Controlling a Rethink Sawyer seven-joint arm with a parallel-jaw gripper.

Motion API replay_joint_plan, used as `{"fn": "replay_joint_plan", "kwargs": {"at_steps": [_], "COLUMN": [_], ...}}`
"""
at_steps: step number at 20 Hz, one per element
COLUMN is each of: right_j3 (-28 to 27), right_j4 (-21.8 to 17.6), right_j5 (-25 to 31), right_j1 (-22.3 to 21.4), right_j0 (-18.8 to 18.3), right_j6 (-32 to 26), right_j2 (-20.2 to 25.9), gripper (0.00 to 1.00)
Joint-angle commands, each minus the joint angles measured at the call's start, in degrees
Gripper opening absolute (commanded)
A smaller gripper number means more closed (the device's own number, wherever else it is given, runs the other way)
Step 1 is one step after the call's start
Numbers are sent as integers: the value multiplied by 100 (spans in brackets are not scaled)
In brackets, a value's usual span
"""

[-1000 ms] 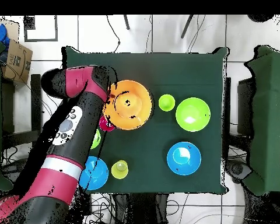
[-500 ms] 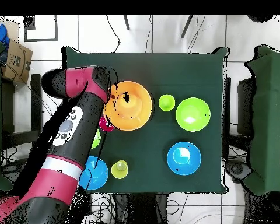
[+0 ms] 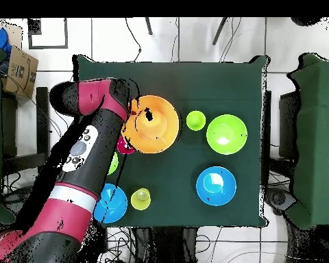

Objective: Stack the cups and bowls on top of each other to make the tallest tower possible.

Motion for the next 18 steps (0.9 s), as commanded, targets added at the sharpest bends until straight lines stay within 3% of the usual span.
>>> {"fn": "replay_joint_plan", "kwargs": {"at_steps": [1,11,12,18], "right_j3": [404,361,378,401], "right_j4": [-69,-97,-83,-73], "right_j5": [-307,-214,-190,-416], "right_j1": [-190,-225,-237,-260], "right_j0": [29,38,26,18], "right_j6": [851,780,764,797], "right_j2": [585,569,603,636], "gripper": [0,0,100,100]}}
